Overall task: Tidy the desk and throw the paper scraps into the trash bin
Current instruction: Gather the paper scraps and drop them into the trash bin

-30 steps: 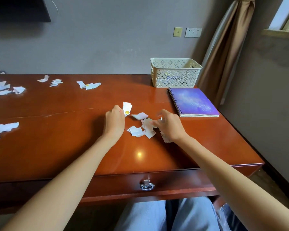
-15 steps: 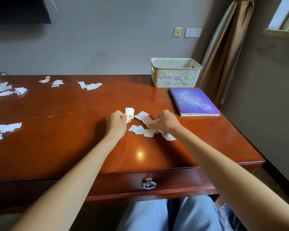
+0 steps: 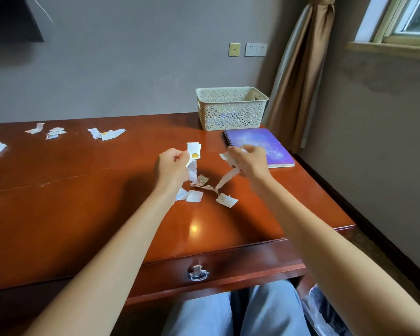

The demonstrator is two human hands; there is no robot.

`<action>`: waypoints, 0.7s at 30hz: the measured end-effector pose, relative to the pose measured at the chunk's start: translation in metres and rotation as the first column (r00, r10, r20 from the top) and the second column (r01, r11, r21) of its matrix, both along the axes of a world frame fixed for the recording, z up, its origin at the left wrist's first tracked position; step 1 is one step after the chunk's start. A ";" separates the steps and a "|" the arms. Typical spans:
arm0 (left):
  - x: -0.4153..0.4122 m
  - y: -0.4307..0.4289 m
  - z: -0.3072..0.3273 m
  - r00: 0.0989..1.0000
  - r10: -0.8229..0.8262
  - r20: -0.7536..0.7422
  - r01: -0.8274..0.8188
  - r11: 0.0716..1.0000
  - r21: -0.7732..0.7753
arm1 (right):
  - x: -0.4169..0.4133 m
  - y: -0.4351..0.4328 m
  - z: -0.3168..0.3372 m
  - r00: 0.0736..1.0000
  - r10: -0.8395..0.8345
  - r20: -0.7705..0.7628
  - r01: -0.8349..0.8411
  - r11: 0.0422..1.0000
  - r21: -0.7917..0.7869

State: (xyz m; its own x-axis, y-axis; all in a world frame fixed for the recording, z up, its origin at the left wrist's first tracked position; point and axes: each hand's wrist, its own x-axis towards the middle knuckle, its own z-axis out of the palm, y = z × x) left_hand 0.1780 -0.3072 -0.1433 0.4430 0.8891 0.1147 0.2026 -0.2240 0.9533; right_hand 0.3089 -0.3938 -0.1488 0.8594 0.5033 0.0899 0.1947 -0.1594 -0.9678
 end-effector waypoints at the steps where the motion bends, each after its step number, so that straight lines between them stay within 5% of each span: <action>1: 0.006 -0.007 0.004 1.000 -0.015 0.024 0.015 1.000 -0.005 | 0.004 -0.007 0.004 0.998 -0.017 -0.055 0.020 0.998 0.060; 9: 0.073 -0.093 0.015 0.948 -0.243 0.205 0.268 0.958 -0.105 | 0.043 -0.088 0.009 0.910 -0.197 -0.365 0.319 0.894 0.315; 15: 0.130 -0.188 -0.006 0.857 -0.462 0.228 0.497 0.858 -0.132 | 0.077 -0.189 -0.016 0.785 -0.392 -0.480 0.562 0.777 0.285; 21: 0.177 -0.294 -0.057 0.743 -0.664 0.088 0.666 0.720 -0.192 | 0.102 -0.296 -0.072 0.623 -0.559 -0.547 0.741 0.645 0.185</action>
State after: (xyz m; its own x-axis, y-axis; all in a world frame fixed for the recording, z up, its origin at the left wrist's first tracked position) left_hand 0.3551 -0.6015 -0.2007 0.9289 0.3697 -0.0194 0.0620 -0.1037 0.9927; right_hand 0.4105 -0.6894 -0.2205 0.9311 -0.2028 -0.3033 -0.2382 0.2917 -0.9264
